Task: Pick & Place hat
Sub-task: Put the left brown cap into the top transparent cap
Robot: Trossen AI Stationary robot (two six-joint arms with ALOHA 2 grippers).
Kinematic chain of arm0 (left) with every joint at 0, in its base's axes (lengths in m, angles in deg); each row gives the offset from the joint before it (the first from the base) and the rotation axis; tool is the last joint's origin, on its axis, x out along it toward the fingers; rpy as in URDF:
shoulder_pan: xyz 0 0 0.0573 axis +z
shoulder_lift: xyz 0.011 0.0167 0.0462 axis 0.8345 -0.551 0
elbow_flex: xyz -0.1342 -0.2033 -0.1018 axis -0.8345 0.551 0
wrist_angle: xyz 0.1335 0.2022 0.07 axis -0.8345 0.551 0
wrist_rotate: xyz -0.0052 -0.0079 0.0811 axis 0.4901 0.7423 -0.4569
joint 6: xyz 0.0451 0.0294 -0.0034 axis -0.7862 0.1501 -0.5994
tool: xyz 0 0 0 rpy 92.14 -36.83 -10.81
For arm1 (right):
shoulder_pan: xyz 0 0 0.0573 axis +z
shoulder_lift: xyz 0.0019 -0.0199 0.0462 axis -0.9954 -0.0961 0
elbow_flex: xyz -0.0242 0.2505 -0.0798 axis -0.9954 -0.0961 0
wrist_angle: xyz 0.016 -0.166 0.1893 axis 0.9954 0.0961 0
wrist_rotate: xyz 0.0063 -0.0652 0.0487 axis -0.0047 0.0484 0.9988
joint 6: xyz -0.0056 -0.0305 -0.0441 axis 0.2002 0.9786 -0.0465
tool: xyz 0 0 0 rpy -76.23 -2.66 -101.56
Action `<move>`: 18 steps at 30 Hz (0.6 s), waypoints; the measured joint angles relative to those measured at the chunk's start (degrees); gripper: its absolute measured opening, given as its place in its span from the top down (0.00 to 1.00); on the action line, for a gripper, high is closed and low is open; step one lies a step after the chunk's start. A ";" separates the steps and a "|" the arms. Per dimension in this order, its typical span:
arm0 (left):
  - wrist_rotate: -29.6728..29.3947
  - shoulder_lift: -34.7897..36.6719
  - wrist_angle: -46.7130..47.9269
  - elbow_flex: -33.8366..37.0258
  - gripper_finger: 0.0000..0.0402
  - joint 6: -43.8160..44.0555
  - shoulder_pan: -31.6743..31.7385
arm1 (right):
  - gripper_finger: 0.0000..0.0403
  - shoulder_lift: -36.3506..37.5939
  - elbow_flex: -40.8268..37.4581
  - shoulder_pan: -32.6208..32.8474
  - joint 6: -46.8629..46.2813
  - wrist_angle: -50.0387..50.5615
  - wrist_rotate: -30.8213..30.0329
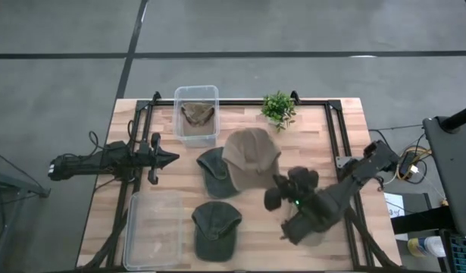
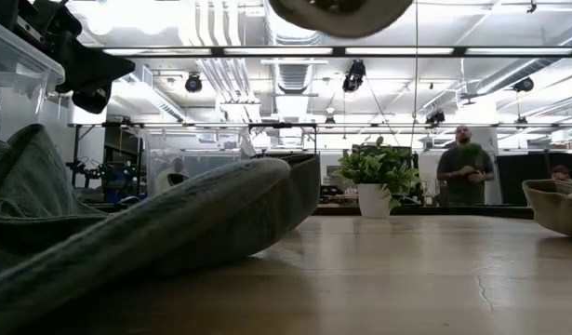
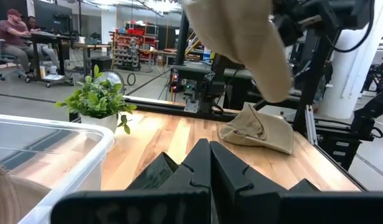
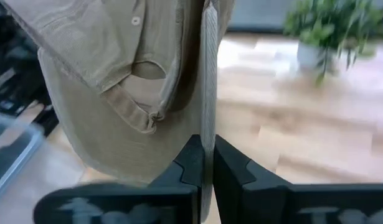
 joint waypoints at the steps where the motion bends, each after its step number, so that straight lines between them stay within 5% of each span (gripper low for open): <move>1: 0.00 0.00 0.00 0.00 1.00 0.00 -0.02 | 0.97 0.00 0.04 -1.09 1.36 -0.25 -0.90; 9: 0.00 0.00 -0.02 0.00 1.00 -0.01 0.01 | 0.97 0.02 0.12 -11.35 17.82 -10.52 -3.30; 18: 0.02 0.00 -0.01 0.02 1.00 0.00 -0.01 | 0.97 0.02 0.12 -22.68 45.94 -37.08 -1.99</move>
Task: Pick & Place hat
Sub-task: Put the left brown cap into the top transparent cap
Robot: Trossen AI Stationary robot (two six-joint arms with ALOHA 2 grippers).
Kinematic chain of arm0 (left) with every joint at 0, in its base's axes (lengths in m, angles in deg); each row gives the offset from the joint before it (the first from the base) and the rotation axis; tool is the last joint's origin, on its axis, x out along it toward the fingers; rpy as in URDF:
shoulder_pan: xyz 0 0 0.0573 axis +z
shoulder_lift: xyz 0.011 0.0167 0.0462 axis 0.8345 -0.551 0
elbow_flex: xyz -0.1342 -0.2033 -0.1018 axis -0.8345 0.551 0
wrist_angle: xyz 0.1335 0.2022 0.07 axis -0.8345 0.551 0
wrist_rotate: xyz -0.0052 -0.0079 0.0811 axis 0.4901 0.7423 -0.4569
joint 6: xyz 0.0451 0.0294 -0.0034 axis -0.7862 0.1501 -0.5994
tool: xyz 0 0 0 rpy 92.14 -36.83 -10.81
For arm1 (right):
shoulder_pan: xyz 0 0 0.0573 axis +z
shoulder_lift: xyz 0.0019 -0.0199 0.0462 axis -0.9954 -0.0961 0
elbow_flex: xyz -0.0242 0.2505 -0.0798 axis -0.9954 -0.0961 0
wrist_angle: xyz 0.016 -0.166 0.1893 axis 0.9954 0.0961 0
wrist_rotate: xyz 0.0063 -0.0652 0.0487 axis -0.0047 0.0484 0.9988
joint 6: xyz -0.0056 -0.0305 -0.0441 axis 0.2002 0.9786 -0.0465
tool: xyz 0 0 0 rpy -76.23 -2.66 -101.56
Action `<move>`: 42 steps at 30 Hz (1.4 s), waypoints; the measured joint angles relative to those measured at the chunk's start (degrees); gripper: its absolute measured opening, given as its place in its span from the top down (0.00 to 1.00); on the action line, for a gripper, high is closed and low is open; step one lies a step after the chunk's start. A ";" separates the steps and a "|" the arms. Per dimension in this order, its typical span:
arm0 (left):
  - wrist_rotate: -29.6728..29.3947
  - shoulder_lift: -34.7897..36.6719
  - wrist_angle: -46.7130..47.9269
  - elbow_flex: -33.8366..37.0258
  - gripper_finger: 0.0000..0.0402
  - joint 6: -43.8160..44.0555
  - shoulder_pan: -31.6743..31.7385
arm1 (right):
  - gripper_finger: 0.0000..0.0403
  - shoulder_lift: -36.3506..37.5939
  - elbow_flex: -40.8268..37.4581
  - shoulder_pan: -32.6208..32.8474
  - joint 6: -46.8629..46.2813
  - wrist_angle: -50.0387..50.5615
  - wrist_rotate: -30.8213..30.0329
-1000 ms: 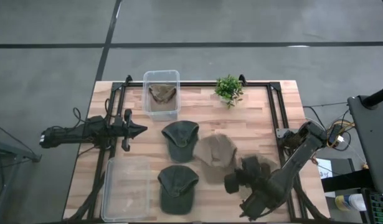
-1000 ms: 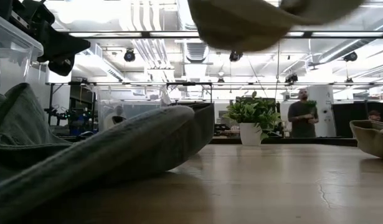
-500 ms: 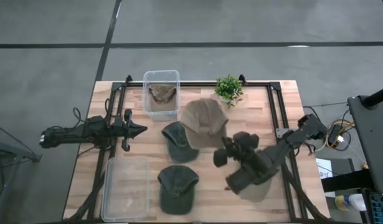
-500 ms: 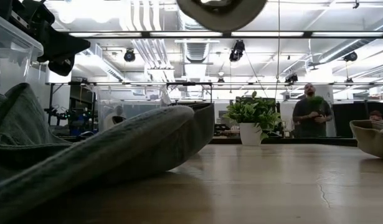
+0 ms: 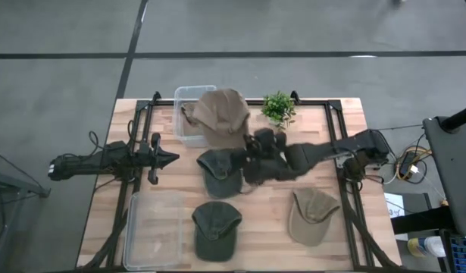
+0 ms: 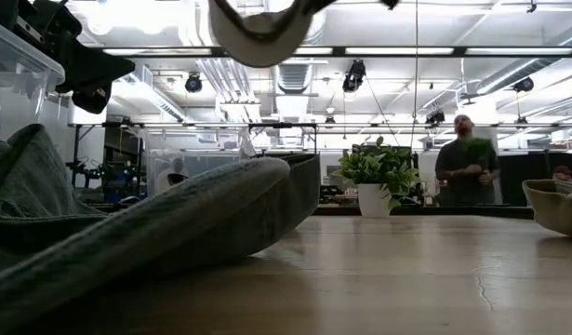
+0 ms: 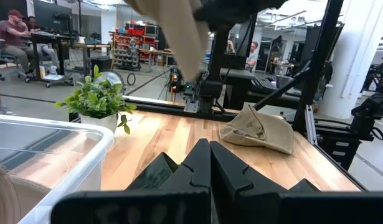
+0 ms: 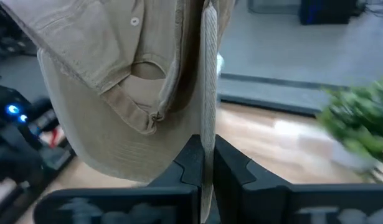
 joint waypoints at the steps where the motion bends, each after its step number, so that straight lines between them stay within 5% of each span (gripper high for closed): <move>1: 0.00 0.00 -0.01 0.00 1.00 -0.02 0.01 | 0.97 0.00 0.00 -1.26 3.13 -3.40 0.83; 14: 0.17 0.00 -0.02 -0.02 1.00 -0.01 0.01 | 0.97 -2.22 -0.11 -14.35 22.11 -28.86 14.63; 27: 0.10 -0.11 0.03 -0.01 1.00 -0.01 -0.01 | 0.97 -10.27 -0.13 -21.62 21.62 -39.46 26.49; 42: -0.07 -0.42 0.00 -0.02 1.00 -0.02 -0.01 | 0.90 -20.93 5.57 -26.48 11.29 -37.14 37.26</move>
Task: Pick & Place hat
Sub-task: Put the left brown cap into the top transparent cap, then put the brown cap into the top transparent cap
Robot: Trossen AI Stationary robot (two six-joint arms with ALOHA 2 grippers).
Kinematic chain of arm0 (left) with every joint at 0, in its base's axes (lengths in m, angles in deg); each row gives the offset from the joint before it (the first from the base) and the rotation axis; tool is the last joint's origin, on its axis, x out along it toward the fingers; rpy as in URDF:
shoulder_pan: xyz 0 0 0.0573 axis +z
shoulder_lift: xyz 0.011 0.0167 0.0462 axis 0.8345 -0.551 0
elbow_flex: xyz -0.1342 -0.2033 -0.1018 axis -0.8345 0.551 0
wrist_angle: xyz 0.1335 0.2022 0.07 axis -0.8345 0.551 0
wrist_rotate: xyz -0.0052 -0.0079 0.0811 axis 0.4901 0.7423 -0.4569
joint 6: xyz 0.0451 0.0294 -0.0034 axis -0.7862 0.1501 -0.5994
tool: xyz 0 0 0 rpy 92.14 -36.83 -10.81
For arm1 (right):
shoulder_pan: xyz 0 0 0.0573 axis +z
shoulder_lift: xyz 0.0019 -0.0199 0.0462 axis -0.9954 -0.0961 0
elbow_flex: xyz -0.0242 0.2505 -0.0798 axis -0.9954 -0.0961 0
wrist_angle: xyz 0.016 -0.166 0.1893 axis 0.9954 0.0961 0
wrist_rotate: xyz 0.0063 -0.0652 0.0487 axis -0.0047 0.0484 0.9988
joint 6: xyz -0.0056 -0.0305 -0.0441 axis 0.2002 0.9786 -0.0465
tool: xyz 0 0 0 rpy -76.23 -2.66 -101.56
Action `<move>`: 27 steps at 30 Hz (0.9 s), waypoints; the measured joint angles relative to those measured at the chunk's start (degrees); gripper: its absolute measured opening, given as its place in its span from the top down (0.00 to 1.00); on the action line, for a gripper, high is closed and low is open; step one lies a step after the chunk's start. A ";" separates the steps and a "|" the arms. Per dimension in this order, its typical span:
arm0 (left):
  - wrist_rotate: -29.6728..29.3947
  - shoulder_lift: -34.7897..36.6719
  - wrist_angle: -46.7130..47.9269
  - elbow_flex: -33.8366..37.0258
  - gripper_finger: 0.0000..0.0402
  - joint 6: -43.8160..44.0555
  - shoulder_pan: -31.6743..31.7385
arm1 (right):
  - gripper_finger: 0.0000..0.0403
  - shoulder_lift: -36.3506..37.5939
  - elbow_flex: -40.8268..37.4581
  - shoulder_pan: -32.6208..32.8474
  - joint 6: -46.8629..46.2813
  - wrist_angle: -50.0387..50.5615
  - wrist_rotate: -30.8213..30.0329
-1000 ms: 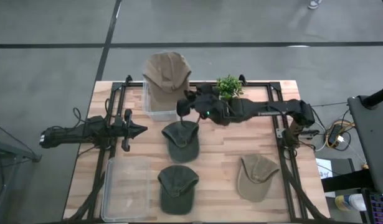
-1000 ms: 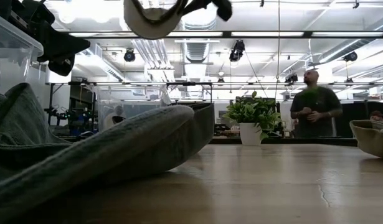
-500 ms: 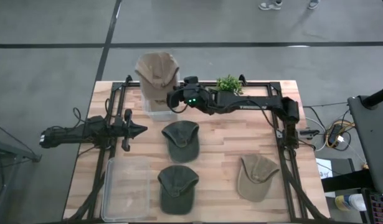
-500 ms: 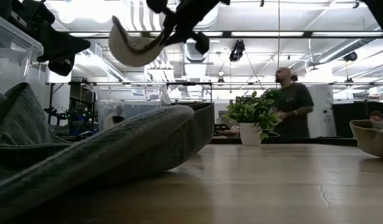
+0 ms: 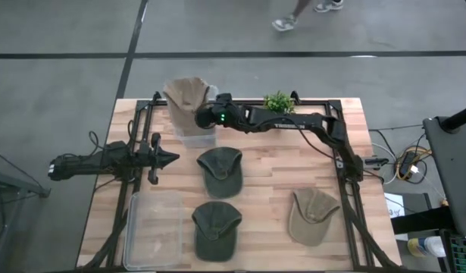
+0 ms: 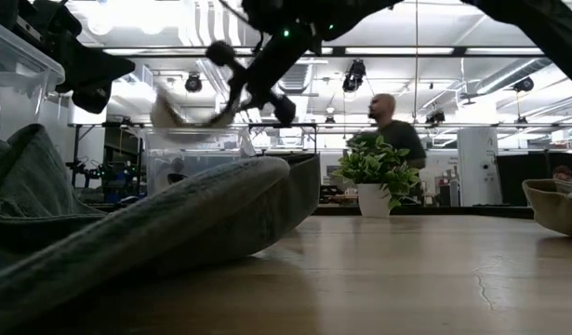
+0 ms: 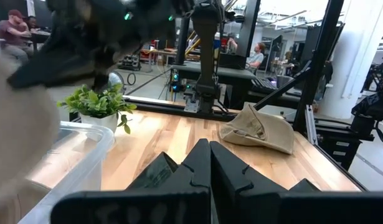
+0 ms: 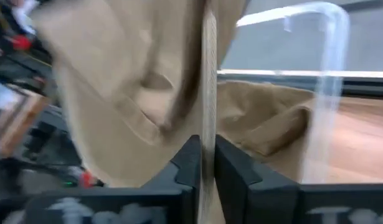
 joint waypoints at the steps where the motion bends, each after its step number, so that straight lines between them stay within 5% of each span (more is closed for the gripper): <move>1: 0.01 0.00 -0.04 0.02 1.00 0.00 0.00 | 0.87 -0.46 0.62 -0.15 0.02 1.55 -0.25; 12: 0.04 -0.04 -0.02 0.00 1.00 0.00 0.01 | 0.60 -0.68 6.29 0.43 7.66 9.45 -1.79; 16: 0.04 -0.04 -0.02 0.01 1.00 0.00 0.01 | 0.56 0.10 10.75 1.50 11.73 14.12 6.15; 19: 0.07 -0.04 -0.02 0.01 1.00 0.00 0.01 | 0.56 0.12 14.46 2.74 13.11 25.61 10.88; 27: 0.15 -0.04 -0.01 0.02 1.00 0.00 0.00 | 0.61 0.69 20.25 9.27 9.20 60.59 11.57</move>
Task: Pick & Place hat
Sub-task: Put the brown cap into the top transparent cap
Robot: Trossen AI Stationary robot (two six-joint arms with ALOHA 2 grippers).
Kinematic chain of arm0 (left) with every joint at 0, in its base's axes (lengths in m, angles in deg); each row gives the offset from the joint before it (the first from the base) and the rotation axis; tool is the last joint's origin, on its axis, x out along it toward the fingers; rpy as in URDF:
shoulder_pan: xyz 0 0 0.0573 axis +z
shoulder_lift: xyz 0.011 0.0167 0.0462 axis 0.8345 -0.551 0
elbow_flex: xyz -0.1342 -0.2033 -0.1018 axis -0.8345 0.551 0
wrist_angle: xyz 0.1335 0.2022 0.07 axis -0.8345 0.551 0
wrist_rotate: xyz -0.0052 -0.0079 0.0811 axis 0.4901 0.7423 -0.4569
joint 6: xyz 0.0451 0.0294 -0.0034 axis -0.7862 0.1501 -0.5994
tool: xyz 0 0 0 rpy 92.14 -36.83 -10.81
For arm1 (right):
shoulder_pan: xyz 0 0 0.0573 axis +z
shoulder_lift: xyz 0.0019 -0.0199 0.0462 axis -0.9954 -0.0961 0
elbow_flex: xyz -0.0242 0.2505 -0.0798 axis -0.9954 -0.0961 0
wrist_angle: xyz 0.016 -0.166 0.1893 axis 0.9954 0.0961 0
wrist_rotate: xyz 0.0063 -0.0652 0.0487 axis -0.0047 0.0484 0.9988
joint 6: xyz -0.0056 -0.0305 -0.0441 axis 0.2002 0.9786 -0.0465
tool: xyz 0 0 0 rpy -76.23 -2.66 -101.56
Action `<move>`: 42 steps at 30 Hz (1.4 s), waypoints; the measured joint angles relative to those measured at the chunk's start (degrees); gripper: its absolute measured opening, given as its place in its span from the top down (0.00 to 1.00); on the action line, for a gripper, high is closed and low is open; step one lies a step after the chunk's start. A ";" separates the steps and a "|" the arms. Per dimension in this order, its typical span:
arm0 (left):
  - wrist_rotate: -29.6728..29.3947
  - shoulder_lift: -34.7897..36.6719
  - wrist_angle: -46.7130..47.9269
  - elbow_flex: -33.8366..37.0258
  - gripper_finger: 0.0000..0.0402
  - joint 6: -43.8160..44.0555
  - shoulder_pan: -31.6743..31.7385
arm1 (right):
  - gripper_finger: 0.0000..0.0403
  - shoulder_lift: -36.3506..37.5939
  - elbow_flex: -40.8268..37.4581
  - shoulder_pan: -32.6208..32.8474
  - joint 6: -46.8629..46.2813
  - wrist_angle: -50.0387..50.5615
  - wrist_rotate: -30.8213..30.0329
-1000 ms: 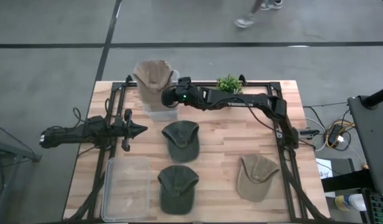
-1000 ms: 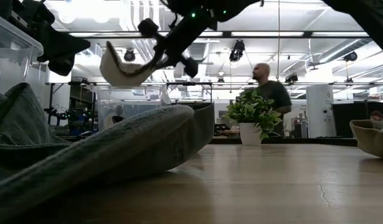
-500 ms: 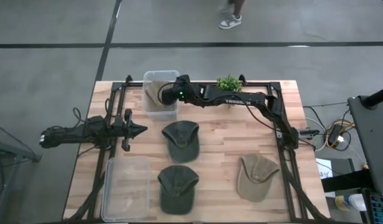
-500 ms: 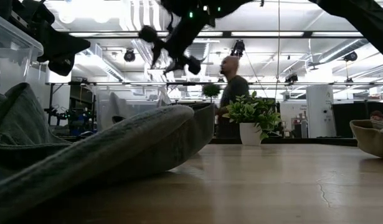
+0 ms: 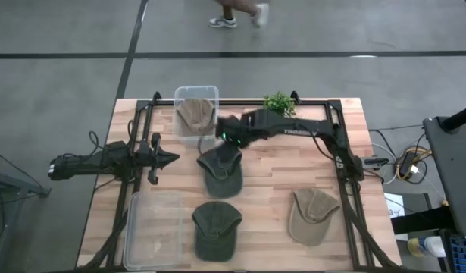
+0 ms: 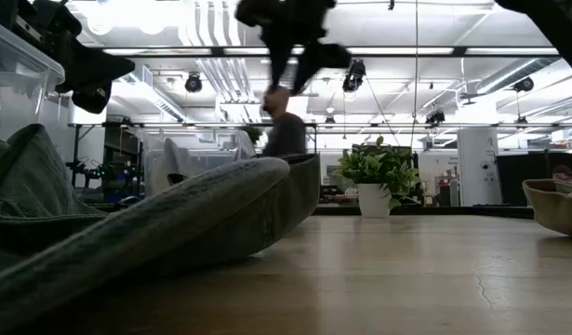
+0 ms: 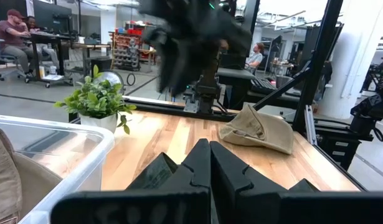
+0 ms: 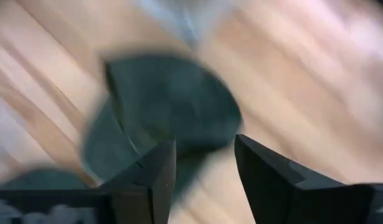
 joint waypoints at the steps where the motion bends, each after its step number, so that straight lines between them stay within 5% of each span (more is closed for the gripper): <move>1: 0.11 0.00 0.00 0.00 1.00 0.02 0.02 | 0.62 -0.02 -0.05 1.07 -2.24 3.21 0.02; 6: 0.11 0.00 -0.01 -0.01 1.00 0.00 0.01 | 0.65 -0.04 -1.78 7.59 -13.68 14.98 0.59; 32: -0.17 -0.02 -0.02 -0.02 1.00 0.00 0.01 | 0.71 0.66 -10.56 38.86 -51.72 14.36 5.52; 42: -0.13 -0.02 0.00 -0.02 1.00 0.02 0.02 | 0.74 0.66 -10.58 53.26 -75.95 14.25 1.59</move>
